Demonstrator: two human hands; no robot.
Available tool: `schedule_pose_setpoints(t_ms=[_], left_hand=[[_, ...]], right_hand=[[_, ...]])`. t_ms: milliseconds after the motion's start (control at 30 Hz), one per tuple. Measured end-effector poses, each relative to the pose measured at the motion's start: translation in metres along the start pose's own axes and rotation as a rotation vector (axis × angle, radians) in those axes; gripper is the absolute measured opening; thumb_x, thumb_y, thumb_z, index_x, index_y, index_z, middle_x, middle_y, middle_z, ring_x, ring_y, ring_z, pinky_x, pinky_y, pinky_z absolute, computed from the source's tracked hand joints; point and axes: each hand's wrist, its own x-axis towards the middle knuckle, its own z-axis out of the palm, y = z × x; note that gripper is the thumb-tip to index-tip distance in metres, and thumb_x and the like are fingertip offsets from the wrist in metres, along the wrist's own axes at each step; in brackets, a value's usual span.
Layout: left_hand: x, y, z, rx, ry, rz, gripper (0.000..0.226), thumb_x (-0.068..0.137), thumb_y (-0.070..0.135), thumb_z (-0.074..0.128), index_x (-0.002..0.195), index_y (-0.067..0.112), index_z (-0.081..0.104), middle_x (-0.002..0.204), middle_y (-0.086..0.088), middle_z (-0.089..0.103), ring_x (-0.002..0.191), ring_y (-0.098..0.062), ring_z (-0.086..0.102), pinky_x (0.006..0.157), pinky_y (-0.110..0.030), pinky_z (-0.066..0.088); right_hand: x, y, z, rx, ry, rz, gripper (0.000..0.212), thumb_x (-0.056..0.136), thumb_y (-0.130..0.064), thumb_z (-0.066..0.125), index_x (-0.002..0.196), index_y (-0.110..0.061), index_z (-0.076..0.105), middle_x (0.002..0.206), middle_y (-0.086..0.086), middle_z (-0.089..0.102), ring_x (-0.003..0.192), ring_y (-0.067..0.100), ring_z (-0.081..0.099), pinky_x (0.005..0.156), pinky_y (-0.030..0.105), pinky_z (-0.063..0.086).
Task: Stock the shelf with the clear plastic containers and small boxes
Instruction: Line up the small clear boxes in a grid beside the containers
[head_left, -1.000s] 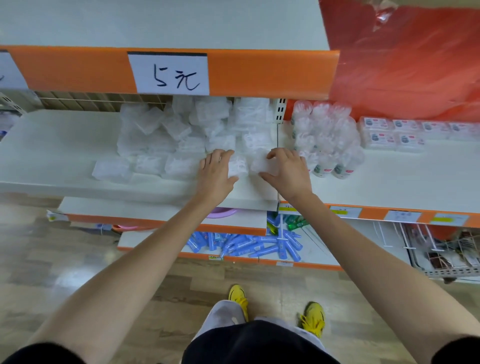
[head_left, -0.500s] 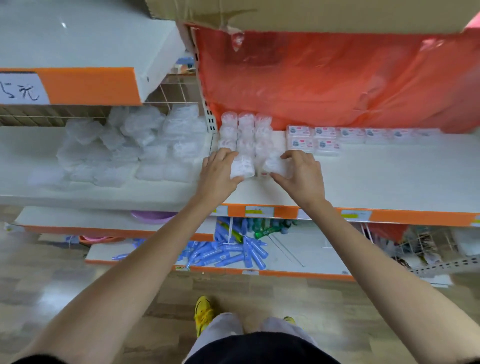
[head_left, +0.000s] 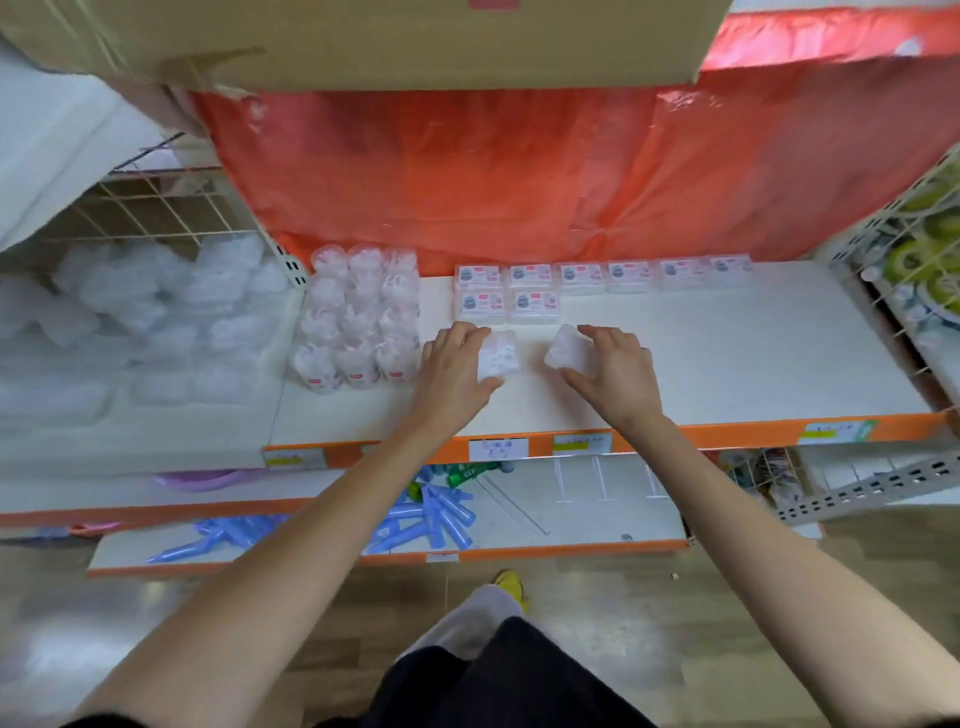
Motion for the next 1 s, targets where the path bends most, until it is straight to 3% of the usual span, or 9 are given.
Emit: schedule_pose_setpoints(t_ms=[433, 700, 900, 1000], left_hand=[[0.067, 0.068, 0.064, -0.058, -0.166, 0.063, 0.062, 0.085, 0.037, 0.07, 0.14, 0.017, 0.048, 0.135, -0.002, 0.047, 0.126, -0.022, 0.042, 0.099, -0.03, 0.026], [0.074, 0.096, 0.081, -0.108, -0.13, -0.052, 0.061, 0.078, 0.032, 0.077, 0.132, 0.016, 0.053, 0.128, -0.003, 0.05, 0.12, -0.023, 0.045, 0.097, -0.028, 0.027], [0.072, 0.111, 0.093, -0.227, -0.116, -0.17, 0.057, 0.076, 0.026, 0.079, 0.126, 0.015, 0.054, 0.124, -0.004, 0.056, 0.117, -0.027, 0.05, 0.1, -0.037, 0.035], [0.071, 0.116, 0.096, -0.254, -0.102, -0.191, 0.056, 0.074, 0.025, 0.08, 0.124, 0.015, 0.055, 0.121, -0.004, 0.058, 0.114, -0.027, 0.052, 0.098, -0.039, 0.037]], right_hand=[[0.022, 0.116, -0.037, -0.068, 0.024, 0.203, 0.059, 0.09, -0.041, 0.066, 0.139, -0.013, 0.049, 0.138, 0.008, 0.054, 0.127, 0.031, 0.044, 0.098, 0.041, 0.032], [0.047, 0.149, -0.042, -0.073, -0.035, 0.187, 0.061, 0.091, -0.039, 0.065, 0.14, -0.011, 0.045, 0.138, 0.011, 0.053, 0.127, 0.033, 0.044, 0.101, 0.043, 0.032], [0.049, 0.169, -0.038, -0.029, -0.105, 0.136, 0.07, 0.083, -0.037, 0.07, 0.142, -0.01, 0.041, 0.14, 0.011, 0.05, 0.128, 0.034, 0.043, 0.101, 0.045, 0.034], [0.045, 0.173, -0.035, -0.035, -0.074, 0.068, 0.075, 0.083, -0.047, 0.069, 0.142, -0.011, 0.04, 0.15, 0.011, 0.039, 0.137, 0.029, 0.036, 0.108, 0.044, 0.021]])
